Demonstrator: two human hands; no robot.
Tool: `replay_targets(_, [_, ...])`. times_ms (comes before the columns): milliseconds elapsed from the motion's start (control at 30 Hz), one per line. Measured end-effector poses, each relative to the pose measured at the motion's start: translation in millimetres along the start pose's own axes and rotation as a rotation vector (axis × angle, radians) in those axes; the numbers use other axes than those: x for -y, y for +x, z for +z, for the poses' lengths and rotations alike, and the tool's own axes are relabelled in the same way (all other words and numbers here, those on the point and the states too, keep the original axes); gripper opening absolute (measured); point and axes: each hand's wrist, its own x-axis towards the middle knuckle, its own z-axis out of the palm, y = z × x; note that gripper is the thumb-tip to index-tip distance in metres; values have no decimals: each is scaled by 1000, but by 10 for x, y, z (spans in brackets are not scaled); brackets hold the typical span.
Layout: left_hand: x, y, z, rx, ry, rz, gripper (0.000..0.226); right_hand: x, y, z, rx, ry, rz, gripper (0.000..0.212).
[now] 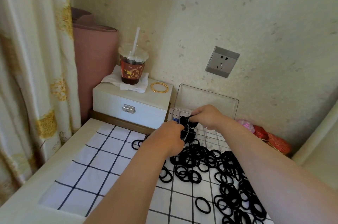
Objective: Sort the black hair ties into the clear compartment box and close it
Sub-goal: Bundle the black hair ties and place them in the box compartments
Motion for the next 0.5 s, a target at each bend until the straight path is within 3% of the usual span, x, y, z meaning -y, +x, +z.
replay_targets(100, [-26,3,15,2,-1,-18,45,-50,-60,-43,11,183,40,38])
replay_targets(200, [-32,5,17,2,-2,-16,46,-121,-124,-16,-55,132,-97,35])
replay_targets(367, [-28,12,17,2,-7,-15,44,-347,-198,142,-261,-378,-449,21])
replay_targets(433, [-31,12,24,5,-8,-16,43,-395,-191,188,-272,-656,-516,37])
replay_targets(500, [-29,21,30,-2,-23,-13,41,-372,-206,209,-239,-752,-524,59])
